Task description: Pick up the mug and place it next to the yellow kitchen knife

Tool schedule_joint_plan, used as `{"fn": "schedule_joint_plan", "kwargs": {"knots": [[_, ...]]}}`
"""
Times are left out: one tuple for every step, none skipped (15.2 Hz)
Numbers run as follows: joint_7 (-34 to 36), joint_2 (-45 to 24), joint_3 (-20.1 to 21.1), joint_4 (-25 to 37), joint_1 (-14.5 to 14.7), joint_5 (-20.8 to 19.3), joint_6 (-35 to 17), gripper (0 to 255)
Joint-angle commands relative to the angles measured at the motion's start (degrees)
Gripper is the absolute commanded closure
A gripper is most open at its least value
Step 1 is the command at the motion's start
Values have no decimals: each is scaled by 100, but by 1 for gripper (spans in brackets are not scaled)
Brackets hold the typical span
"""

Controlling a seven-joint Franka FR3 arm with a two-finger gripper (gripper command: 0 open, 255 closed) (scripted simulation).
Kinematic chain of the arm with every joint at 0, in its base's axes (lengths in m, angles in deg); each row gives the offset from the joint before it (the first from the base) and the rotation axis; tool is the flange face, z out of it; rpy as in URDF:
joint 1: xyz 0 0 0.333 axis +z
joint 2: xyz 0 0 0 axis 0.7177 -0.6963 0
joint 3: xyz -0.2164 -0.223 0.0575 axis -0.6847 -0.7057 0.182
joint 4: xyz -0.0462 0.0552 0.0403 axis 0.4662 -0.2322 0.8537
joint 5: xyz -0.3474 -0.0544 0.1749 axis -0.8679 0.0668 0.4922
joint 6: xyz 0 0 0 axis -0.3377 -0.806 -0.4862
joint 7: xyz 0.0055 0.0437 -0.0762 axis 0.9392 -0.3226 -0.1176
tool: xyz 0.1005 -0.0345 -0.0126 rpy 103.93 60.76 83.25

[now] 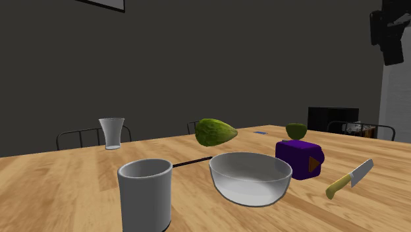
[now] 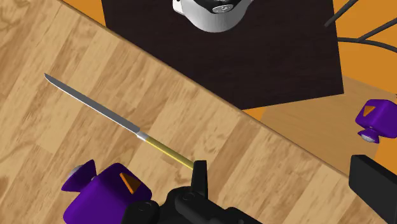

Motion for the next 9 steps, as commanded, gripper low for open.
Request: {"fn": "schedule_joint_plan", "kwargs": {"knots": [[0, 0, 0, 0, 0, 0, 0, 0], [32, -188, 42, 27, 26, 24, -174, 0], [63, -380, 83, 63, 52, 46, -344, 0], [94, -575, 123, 106, 77, 66, -509, 0], [124, -774, 163, 158, 100, 84, -670, 0], [154, -976, 202, 217, 123, 98, -826, 0], [184, -1180, 242, 284, 143, 111, -976, 0], [214, -1387, 280, 359, 162, 121, -1121, 0], [244, -1595, 318, 441, 180, 128, -1260, 0]]}}
